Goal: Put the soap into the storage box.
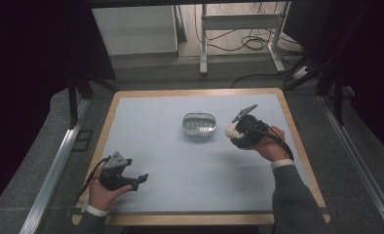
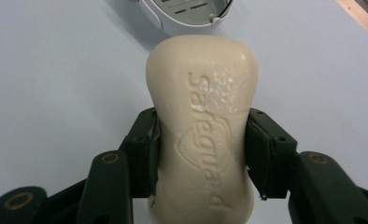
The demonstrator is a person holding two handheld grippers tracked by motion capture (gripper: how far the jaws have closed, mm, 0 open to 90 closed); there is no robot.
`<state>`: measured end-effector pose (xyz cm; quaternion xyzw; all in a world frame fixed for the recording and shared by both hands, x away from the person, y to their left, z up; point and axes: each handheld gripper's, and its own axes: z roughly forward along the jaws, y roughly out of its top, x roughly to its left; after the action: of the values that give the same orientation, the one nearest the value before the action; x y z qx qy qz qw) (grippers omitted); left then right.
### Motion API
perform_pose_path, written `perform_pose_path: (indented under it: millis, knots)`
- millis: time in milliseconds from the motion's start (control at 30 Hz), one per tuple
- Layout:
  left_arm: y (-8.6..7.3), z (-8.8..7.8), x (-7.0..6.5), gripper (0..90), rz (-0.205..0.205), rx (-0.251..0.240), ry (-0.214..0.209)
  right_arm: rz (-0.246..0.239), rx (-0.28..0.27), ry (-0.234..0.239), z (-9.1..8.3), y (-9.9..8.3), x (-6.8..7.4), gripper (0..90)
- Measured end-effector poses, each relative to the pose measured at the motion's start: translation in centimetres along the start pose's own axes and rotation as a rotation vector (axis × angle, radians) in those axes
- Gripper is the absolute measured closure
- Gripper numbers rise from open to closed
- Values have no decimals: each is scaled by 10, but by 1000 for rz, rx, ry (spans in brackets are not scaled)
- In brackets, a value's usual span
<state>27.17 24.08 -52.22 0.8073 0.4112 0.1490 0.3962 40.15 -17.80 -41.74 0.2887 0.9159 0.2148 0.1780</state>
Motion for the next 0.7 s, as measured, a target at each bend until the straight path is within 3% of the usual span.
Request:
perform_pose_path:
  millis: [367,700]
  knots:
    - [0,-1,0,112,-4,-6,-4,-16,1,6,6,11,-7,493]
    - [0,-5,2,112,-10,-22,-1,-37,25,5,20,35,-10,493]
